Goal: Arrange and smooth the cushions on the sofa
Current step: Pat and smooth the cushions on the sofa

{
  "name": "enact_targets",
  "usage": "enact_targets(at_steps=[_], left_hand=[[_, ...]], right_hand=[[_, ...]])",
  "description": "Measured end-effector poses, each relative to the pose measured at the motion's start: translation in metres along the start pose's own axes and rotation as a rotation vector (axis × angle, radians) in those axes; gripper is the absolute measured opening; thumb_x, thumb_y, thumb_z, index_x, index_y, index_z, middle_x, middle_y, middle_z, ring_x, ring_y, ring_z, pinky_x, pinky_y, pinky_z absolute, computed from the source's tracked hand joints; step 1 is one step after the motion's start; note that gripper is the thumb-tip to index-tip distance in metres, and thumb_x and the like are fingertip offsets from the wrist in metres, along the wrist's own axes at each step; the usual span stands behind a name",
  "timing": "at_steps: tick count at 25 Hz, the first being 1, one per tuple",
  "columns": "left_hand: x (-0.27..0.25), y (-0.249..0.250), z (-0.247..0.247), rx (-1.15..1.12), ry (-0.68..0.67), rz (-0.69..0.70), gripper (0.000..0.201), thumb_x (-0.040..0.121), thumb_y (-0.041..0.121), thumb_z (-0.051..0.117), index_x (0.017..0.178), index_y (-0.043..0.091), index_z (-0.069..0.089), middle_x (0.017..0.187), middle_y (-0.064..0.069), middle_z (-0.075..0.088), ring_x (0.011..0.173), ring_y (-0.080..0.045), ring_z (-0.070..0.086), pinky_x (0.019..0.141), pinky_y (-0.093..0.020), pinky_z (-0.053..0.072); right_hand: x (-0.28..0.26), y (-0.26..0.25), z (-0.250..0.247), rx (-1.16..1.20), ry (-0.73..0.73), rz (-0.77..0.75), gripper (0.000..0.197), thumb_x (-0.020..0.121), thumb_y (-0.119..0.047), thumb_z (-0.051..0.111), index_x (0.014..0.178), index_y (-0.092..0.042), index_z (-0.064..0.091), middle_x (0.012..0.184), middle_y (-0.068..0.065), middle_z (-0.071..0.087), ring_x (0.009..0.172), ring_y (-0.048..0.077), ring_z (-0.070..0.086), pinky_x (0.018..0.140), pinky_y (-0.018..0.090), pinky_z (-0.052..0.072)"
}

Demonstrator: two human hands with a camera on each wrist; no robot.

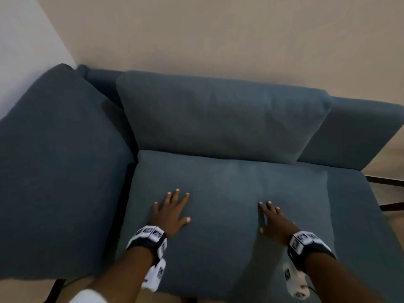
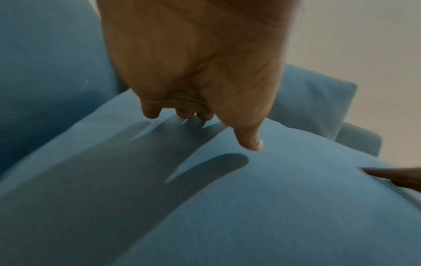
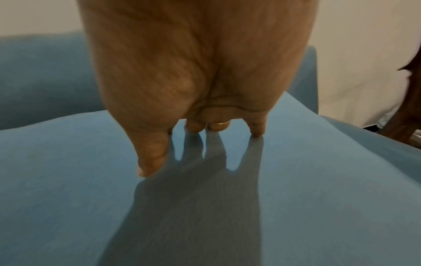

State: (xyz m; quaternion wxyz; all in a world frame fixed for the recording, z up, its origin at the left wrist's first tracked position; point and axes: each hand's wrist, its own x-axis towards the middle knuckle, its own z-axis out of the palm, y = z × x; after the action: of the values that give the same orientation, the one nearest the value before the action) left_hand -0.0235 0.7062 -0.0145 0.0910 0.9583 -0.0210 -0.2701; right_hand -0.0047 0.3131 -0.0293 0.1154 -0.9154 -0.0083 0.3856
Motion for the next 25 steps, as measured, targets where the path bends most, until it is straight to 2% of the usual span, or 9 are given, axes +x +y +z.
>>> enact_targets(at_steps=[3,6,9,11,14,16,17,22,25], left_hand=[[0.012,-0.040,0.000,-0.123,0.027,-0.074,0.080,0.098,0.058,0.049,0.157,0.047,-0.004,0.168,0.007,-0.018,0.156,-0.025,-0.009,0.117,-0.066,0.017],[0.026,-0.063,0.005,-0.337,0.120,-0.171,0.081,0.098,0.051,0.055,0.160,0.040,0.003,0.169,0.002,-0.015,0.156,-0.029,-0.009,0.117,-0.066,0.016],[0.039,-0.087,0.017,-0.634,0.293,-0.365,0.081,0.101,0.043,0.054,0.162,0.025,0.004,0.169,-0.007,-0.007,0.155,-0.038,-0.004,0.123,-0.053,0.006],[0.045,-0.108,0.033,-0.759,0.345,-0.505,0.081,0.102,0.051,0.047,0.162,0.015,0.007,0.169,-0.013,0.001,0.155,-0.038,0.005,0.125,-0.046,0.006],[0.046,-0.139,0.059,-0.944,0.310,-0.716,0.088,0.097,0.071,0.030,0.152,0.003,0.039,0.157,-0.025,0.036,0.143,-0.041,0.037,0.121,-0.048,0.025],[0.043,-0.148,0.071,-1.054,0.318,-0.776,0.093,0.095,0.074,0.029,0.141,-0.003,0.052,0.146,-0.029,0.048,0.135,-0.042,0.047,0.117,-0.050,0.033],[0.042,-0.147,0.071,-1.050,0.308,-0.788,0.094,0.095,0.074,0.030,0.138,-0.006,0.054,0.144,-0.032,0.049,0.134,-0.043,0.047,0.116,-0.049,0.033],[-0.001,-0.143,0.036,-0.904,0.319,-0.751,0.083,0.104,0.058,0.032,0.126,-0.019,0.057,0.134,-0.041,0.052,0.129,-0.048,0.050,0.110,-0.048,0.036],[-0.028,-0.151,0.043,-0.923,0.323,-0.723,0.072,0.105,0.047,0.039,0.104,-0.018,0.068,0.114,-0.039,0.064,0.112,-0.048,0.060,0.095,-0.045,0.041]], right_hand=[[-0.016,0.035,0.006,0.043,0.057,0.072,0.100,0.094,-0.040,0.067,0.155,-0.050,-0.011,0.166,-0.010,-0.024,0.156,0.025,-0.014,0.114,0.070,0.017],[-0.026,0.073,0.011,0.224,0.244,0.193,0.105,0.090,-0.044,0.071,0.152,-0.052,-0.013,0.169,-0.001,-0.017,0.156,0.035,-0.008,0.117,0.068,0.019],[-0.026,0.111,0.015,0.571,0.462,0.426,0.135,0.060,-0.068,0.081,0.162,-0.020,0.007,0.168,0.016,0.007,0.153,0.042,0.013,0.123,0.055,0.020],[-0.015,0.146,0.039,0.711,0.503,0.587,0.140,0.049,-0.081,0.078,0.156,-0.010,0.023,0.163,0.019,0.023,0.150,0.039,0.024,0.121,0.053,0.027],[0.000,0.168,0.062,0.851,0.516,0.518,0.102,0.063,-0.071,0.084,0.139,-0.013,0.050,0.146,0.019,0.050,0.137,0.037,0.045,0.112,0.050,0.040],[0.001,0.166,0.065,0.978,0.560,0.491,0.068,0.081,-0.045,0.082,0.131,-0.008,0.057,0.126,0.016,0.063,0.111,0.033,0.061,0.095,0.042,0.048],[0.001,0.167,0.065,0.973,0.577,0.501,0.057,0.087,-0.040,0.077,0.128,-0.004,0.061,0.121,0.019,0.066,0.106,0.034,0.064,0.091,0.041,0.047],[-0.046,0.158,0.050,0.904,0.782,0.574,0.072,0.091,-0.063,0.052,0.108,0.006,0.068,0.105,0.034,0.066,0.101,0.047,0.064,0.085,0.045,0.045],[-0.065,0.163,0.037,0.844,0.734,0.616,0.077,0.098,-0.066,0.042,0.100,0.007,0.066,0.109,0.038,0.064,0.101,0.052,0.062,0.091,0.053,0.048]])
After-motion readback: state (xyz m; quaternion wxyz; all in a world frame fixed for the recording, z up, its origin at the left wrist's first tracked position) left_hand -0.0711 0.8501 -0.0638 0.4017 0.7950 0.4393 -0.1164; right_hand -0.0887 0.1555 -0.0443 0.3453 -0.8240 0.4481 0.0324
